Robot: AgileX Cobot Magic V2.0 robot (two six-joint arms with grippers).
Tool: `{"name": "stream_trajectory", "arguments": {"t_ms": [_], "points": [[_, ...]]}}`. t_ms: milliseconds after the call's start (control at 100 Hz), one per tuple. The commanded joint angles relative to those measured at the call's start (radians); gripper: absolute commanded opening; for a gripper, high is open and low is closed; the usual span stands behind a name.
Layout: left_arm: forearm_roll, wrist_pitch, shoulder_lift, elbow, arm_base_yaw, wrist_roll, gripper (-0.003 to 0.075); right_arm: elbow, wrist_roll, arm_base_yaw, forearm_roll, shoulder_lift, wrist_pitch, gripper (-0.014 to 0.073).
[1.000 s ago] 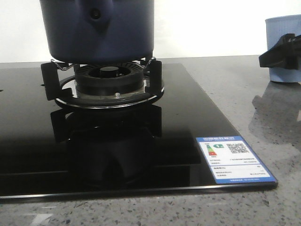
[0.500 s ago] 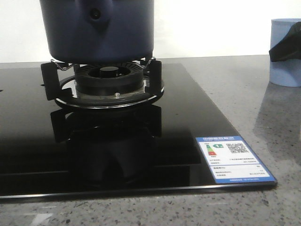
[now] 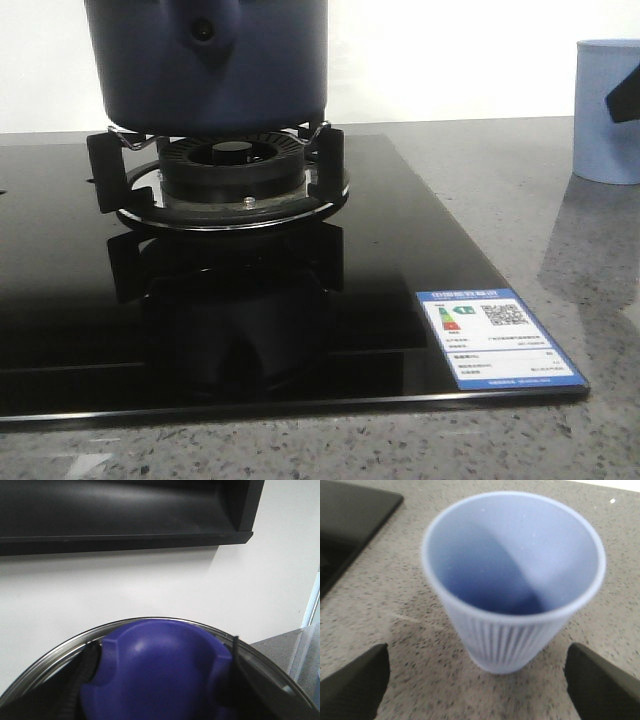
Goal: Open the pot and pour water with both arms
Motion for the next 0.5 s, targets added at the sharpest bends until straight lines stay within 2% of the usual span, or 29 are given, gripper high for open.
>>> {"name": "stream_trajectory", "arguments": {"t_ms": [0, 220, 380, 490], "points": [[-0.011, -0.085, -0.023, -0.036, 0.003, -0.006, 0.0358, -0.001, 0.018, -0.025, -0.009, -0.083, 0.001, 0.0643], [-0.011, -0.085, -0.023, -0.036, 0.003, -0.006, 0.0358, 0.014, 0.036, -0.060, -0.009, -0.241, -0.020, 0.0643], [-0.012, -0.085, -0.014, -0.036, -0.001, -0.006, 0.0358, 0.014, 0.036, -0.059, 0.029, -0.336, -0.091, 0.0635], [-0.017, -0.081, 0.001, -0.036, -0.001, -0.006, 0.0358, 0.014, 0.036, -0.059, 0.100, -0.377, -0.126, 0.0535]]}}
